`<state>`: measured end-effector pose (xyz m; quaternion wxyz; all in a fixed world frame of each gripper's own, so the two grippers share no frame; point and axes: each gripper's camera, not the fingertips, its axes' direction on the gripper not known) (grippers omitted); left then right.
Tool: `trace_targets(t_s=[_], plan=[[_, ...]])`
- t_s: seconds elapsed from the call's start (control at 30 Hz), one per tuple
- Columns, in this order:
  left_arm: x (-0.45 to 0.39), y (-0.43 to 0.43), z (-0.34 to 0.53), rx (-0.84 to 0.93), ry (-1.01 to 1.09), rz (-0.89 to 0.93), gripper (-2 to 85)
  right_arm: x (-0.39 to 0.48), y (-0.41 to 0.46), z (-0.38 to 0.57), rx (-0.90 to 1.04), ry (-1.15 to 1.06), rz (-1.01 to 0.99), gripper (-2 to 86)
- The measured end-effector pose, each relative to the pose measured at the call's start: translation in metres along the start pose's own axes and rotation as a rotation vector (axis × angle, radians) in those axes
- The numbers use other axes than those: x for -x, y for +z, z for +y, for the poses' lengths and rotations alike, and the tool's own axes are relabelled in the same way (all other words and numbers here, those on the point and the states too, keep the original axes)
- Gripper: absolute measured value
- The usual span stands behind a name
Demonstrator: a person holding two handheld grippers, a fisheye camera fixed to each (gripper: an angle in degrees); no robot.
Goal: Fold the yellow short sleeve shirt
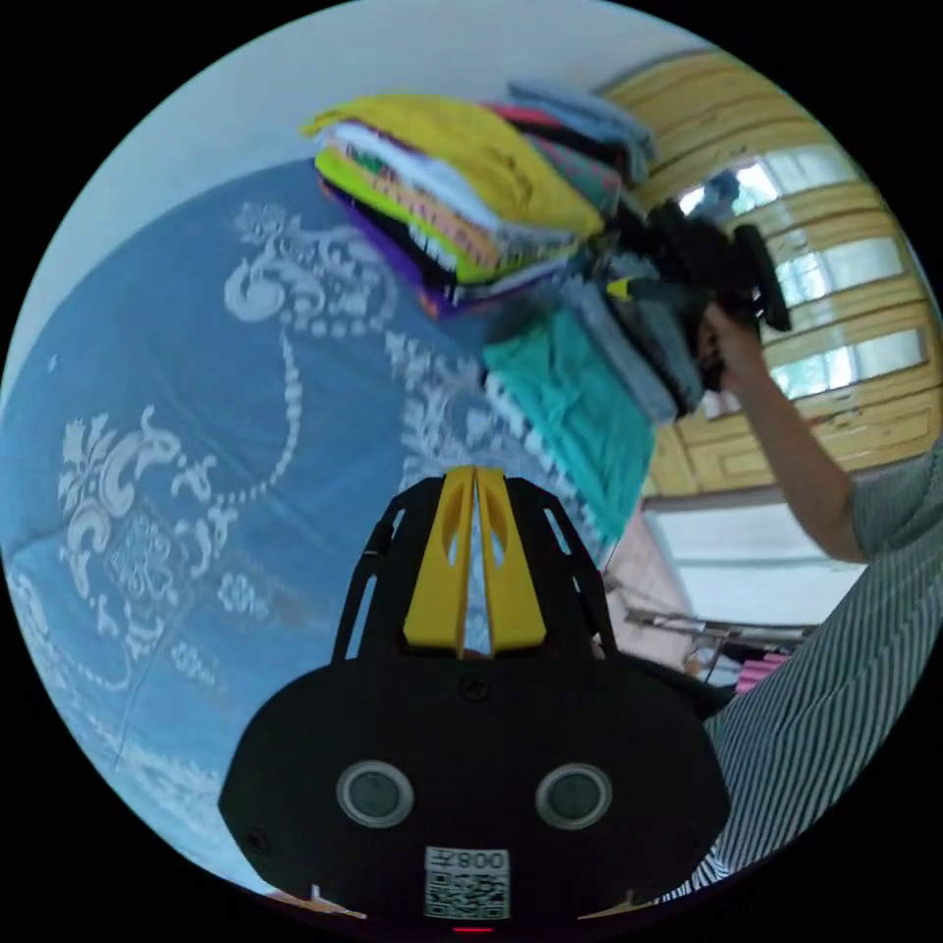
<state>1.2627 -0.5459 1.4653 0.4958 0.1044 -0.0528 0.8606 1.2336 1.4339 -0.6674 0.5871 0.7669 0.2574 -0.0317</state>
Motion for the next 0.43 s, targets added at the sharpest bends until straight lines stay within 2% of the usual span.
trace_targets(t_s=[0.07, 0.23, 0.3, 0.43], plan=[[-0.009, 0.029, 0.054, 0.142, 0.017, -0.08, 0.0, 0.021, 0.024, 0.042, 0.068, 0.014, 0.013, 0.5], [-0.029, 0.072, 0.122, 0.261, 0.058, -0.158, 0.1, 0.042, 0.044, 0.083, 0.07, 0.089, -0.084, 3.0], [-0.033, 0.091, 0.139, 0.343, 0.071, -0.183, 0.1, 0.051, 0.045, 0.088, 0.051, 0.099, -0.062, 4.5], [-0.041, 0.081, 0.172, 0.309, 0.074, -0.165, 0.1, 0.071, 0.048, 0.095, 0.041, 0.105, 0.025, 5.9]])
